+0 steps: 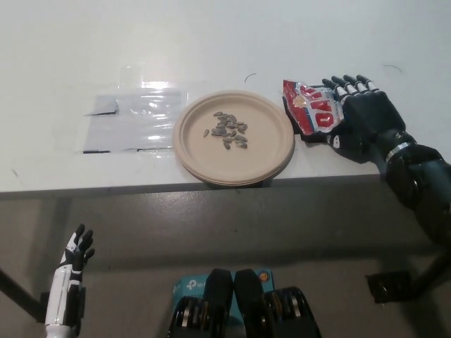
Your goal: The robot picks up a small bag of sunflower seeds on the right hand side and take it to the empty plate on the left hand side then pours some sunflower seeds on to the plate.
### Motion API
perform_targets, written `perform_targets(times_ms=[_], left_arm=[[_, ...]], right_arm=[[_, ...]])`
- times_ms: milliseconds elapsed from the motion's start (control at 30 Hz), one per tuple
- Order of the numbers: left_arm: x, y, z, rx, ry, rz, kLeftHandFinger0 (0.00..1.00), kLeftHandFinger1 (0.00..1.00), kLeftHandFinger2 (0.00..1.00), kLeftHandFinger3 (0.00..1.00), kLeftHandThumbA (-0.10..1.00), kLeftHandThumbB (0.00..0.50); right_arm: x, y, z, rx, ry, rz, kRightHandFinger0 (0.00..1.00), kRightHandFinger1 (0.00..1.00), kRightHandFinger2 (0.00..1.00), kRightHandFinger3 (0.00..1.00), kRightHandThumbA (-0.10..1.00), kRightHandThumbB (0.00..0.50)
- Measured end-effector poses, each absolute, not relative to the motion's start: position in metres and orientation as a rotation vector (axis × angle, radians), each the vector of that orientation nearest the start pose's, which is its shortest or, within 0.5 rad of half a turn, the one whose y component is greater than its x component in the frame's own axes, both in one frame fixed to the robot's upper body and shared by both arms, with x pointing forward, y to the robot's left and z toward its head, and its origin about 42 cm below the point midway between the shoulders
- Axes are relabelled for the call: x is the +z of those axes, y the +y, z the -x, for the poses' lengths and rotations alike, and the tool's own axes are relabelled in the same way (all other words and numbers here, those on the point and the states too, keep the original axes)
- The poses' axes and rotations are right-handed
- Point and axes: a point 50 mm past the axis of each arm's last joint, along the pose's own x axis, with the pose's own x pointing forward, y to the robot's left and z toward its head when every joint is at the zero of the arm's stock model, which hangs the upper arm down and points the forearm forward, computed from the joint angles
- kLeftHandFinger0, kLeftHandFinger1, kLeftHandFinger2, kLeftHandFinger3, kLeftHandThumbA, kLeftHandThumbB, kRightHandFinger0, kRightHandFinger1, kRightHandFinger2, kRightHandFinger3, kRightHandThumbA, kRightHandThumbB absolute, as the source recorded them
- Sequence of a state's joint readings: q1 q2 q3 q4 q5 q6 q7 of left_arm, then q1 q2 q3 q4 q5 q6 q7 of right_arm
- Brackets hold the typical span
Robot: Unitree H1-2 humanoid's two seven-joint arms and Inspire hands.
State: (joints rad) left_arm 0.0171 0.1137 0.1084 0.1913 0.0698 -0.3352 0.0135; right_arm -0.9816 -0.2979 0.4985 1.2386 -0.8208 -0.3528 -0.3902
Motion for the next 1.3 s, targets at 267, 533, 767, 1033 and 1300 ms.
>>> perform_targets(times_ms=[267,533,767,1033,1300], left_arm=[[0.066,0.281,-0.270,0.098,-0.125,-0.188,1.00,1.00,1.00,1.00,1.00,0.289],[0.064,0.282,-0.270,0.098,-0.119,-0.188,1.00,1.00,1.00,1.00,1.00,0.293],[0.064,0.282,-0.270,0.098,-0.119,-0.188,1.00,1.00,1.00,1.00,1.00,0.312],[0.068,0.281,-0.275,0.096,-0.130,-0.187,1.00,1.00,1.00,1.00,1.00,0.323],[0.076,0.277,-0.293,0.088,-0.159,-0.183,1.00,1.00,1.00,1.00,1.00,0.364]], right_arm=[[0.186,-0.227,-0.516,0.313,-0.346,1.267,1.00,1.00,1.00,1.00,0.87,0.500],[0.194,-0.233,-0.483,0.365,-0.388,1.183,1.00,1.00,1.00,1.00,0.79,0.500],[0.222,-0.243,-0.455,0.371,-0.439,1.108,1.00,1.00,1.00,1.00,0.74,0.500],[0.282,-0.247,-0.423,0.316,-0.594,0.985,1.00,1.00,1.00,1.00,1.00,0.435],[0.285,-0.230,-0.356,0.329,-0.724,0.825,1.00,1.00,1.00,1.00,1.00,0.398]])
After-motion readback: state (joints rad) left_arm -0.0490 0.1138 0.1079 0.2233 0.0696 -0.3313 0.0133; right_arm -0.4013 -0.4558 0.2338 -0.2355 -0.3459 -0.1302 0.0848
